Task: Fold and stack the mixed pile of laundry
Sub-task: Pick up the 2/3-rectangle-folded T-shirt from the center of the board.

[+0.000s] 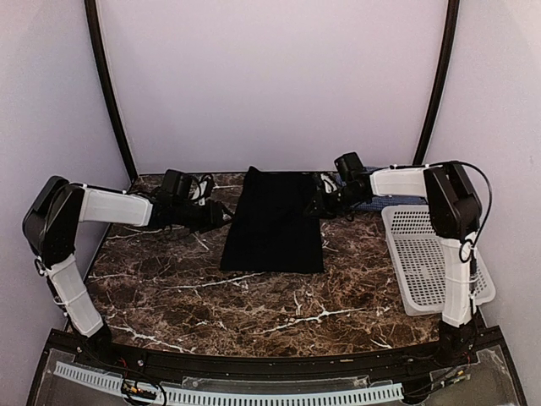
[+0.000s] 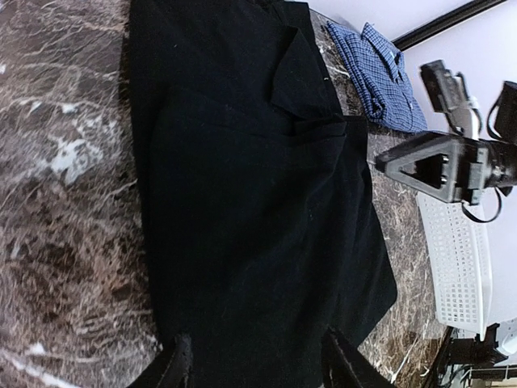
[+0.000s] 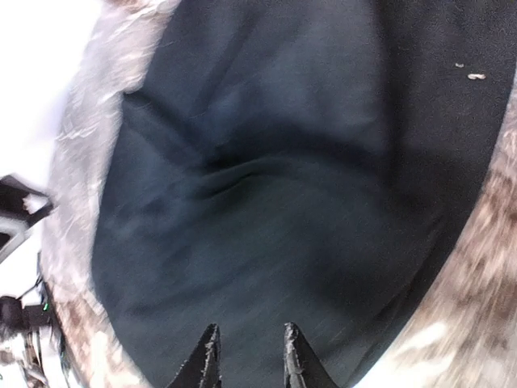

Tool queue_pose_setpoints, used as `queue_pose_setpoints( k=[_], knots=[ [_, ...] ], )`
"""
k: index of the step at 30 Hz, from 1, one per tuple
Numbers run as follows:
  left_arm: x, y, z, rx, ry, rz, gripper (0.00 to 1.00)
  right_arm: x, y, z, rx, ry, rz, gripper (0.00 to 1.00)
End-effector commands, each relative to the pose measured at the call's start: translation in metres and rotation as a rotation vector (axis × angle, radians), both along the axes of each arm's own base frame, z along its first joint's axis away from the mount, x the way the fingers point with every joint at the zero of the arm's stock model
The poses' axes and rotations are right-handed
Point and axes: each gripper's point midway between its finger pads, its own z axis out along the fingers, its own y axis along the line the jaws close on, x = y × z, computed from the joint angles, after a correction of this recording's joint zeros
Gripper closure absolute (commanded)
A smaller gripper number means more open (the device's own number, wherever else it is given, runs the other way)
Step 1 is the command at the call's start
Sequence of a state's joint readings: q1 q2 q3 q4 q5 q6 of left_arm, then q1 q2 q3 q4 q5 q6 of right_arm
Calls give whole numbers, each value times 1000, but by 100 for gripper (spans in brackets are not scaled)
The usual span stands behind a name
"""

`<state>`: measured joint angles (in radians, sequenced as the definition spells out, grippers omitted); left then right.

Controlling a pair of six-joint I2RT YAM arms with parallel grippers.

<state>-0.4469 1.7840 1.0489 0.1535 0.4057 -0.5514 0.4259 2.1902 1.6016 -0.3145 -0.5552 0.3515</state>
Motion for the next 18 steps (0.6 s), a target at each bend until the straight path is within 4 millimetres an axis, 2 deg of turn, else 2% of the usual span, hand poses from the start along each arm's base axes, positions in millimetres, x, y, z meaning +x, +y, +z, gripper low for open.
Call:
queue_pose_setpoints(
  k=[1, 2, 3, 4, 5, 6, 8, 9, 10, 11, 14, 18],
  knots=[
    [-25, 18, 4, 12, 31, 47, 48, -45, 11, 50, 42, -67, 84, 75],
    [-34, 23, -7, 31, 66, 54, 48, -55, 8, 50, 41, -57, 88, 74],
    [-39, 25, -5, 30, 72, 59, 48, -66, 6, 49, 38, -45, 90, 74],
    [-48, 30, -17, 54, 105, 67, 48, -77, 2, 44, 27, -29, 88, 74],
    [-53, 33, -16, 57, 110, 74, 49, -87, -2, 40, 20, -17, 82, 74],
    [-62, 38, -26, 77, 139, 81, 49, -97, -6, 36, 17, -1, 77, 73],
    [-75, 42, -35, 88, 172, 85, 49, -118, -13, 25, 10, 39, 65, 73],
    [-79, 43, -36, 85, 180, 87, 50, -132, -18, 13, -2, 72, 60, 73],
    [-87, 43, -43, 96, 198, 82, 50, -138, -19, 11, -3, 78, 55, 73],
    [-90, 44, -44, 101, 202, 82, 50, -148, -23, 0, -13, 103, 49, 73],
    [-102, 46, -55, 112, 235, 79, 50, -163, -26, -13, -16, 141, 29, 73],
    [-108, 48, -57, 98, 241, 82, 50, -173, -24, -18, -21, 148, 1, 71]
  ],
)
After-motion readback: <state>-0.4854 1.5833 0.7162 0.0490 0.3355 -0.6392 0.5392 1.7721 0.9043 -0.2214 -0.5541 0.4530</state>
